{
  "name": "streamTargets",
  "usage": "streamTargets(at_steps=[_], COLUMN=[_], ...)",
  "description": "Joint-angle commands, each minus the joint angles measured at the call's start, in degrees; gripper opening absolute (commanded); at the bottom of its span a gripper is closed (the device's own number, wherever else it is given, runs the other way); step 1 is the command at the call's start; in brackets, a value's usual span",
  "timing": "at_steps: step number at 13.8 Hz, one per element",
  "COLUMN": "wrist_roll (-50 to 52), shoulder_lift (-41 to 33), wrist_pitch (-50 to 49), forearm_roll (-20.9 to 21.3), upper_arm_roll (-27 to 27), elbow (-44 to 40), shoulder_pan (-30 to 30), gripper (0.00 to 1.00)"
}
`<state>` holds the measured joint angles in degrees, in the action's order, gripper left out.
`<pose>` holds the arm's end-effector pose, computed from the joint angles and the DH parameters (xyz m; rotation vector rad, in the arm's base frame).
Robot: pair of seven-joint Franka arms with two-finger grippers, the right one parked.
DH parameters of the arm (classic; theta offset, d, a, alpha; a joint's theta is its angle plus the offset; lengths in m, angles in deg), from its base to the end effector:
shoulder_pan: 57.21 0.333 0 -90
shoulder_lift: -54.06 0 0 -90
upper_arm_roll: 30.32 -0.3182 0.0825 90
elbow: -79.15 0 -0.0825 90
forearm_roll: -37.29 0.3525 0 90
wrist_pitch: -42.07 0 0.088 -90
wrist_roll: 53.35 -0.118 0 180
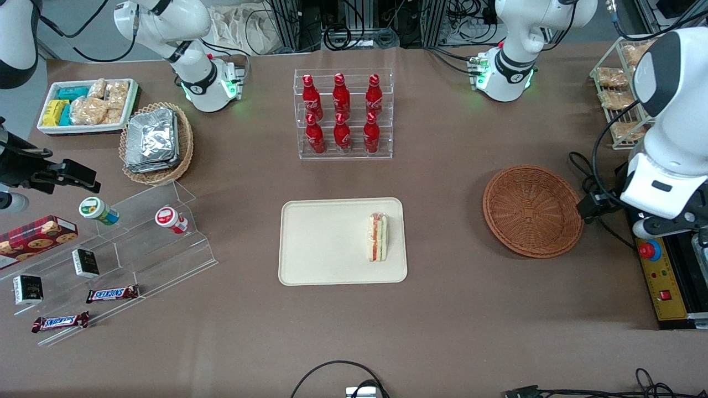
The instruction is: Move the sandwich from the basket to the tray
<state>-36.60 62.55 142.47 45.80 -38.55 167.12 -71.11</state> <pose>0.5818 -0.0488 0.5684 -2.9759 -0.2526 -0.1518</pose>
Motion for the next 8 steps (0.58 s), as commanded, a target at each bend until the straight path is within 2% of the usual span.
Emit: streamTargets(at_steps=[1,5,7,8], wrist_roll=[-7.3,-13.8,-15.8,-16.0], shoulder_lift=[-3.2,-6.5,-8.0,-8.3], wrist_pitch=[-2.1,-6.0,-9.3,-10.0], forearm_roll=[-2.8,-3.4,-6.5,-6.6], upper_arm_roll=[2.3,3.0,6.9,9.5], elbow=[1.8,1.8,1.2,0.9], shoulder_pan=[5.1,7.6,11.6,13.3], gripper=[1.0,1.0,1.0,1.0])
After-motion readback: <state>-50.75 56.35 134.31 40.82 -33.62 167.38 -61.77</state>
